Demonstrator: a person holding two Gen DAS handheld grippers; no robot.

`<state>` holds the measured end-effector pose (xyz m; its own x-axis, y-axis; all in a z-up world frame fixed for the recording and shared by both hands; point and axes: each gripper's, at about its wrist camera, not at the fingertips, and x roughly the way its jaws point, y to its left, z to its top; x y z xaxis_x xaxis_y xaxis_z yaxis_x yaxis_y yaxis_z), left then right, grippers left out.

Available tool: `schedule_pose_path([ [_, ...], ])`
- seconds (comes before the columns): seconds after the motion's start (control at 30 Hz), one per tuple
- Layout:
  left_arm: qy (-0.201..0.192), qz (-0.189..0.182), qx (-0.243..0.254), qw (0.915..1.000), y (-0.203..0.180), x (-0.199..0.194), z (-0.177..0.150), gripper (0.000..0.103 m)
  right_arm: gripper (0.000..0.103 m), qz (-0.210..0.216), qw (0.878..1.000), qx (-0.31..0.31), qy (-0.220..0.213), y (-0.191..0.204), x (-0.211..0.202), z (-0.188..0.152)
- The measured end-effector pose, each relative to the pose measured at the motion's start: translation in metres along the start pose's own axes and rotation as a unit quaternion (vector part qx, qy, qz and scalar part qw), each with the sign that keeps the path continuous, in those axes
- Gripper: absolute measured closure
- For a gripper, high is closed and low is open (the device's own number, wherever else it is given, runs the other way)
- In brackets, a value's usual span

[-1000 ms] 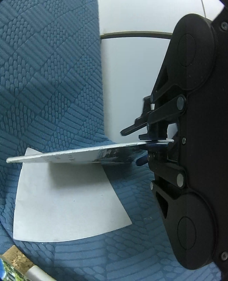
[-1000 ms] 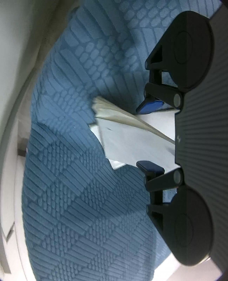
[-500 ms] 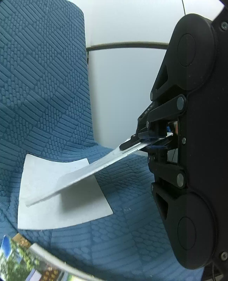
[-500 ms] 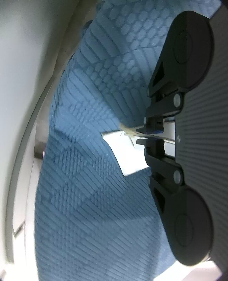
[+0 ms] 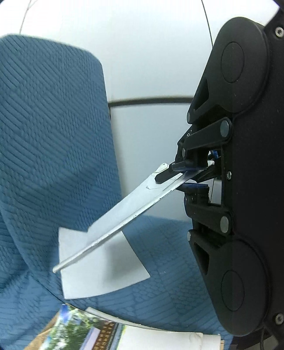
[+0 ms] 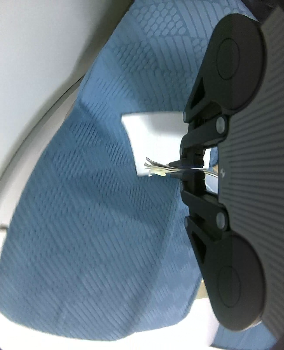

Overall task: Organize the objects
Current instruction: 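Lift the white sheet with both tools and carry it over the book stack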

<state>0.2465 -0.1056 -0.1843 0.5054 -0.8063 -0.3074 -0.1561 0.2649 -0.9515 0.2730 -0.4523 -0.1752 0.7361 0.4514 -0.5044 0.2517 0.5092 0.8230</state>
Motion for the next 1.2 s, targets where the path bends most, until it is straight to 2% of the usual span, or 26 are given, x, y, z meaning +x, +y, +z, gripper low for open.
schedule_pose_path([
  [0.2, 0.003, -0.022, 0.021, 0.9995, -0.026, -0.046, 0.017, 0.093, 0.098, 0.015, 0.999, -0.046, -0.017, 0.063, -0.021, -0.019],
  [0.37, -0.001, -0.033, 0.034, 0.9989, -0.036, -0.094, 0.030, 0.093, 0.098, 0.025, 0.997, -0.073, -0.020, 0.093, -0.022, -0.037],
  [0.6, -0.013, -0.034, 0.053, 0.9979, -0.035, -0.155, 0.047, 0.092, 0.098, 0.045, 0.992, -0.116, -0.005, 0.139, -0.016, -0.088],
  [0.83, -0.019, -0.014, 0.075, 0.9970, -0.023, -0.194, 0.056, 0.090, 0.098, 0.044, 0.990, -0.135, 0.010, 0.146, -0.008, -0.124],
  [1.2, -0.008, 0.032, 0.080, 0.9962, 0.036, -0.201, 0.055, 0.089, 0.098, 0.003, 0.984, -0.175, 0.033, 0.126, 0.017, -0.174],
])
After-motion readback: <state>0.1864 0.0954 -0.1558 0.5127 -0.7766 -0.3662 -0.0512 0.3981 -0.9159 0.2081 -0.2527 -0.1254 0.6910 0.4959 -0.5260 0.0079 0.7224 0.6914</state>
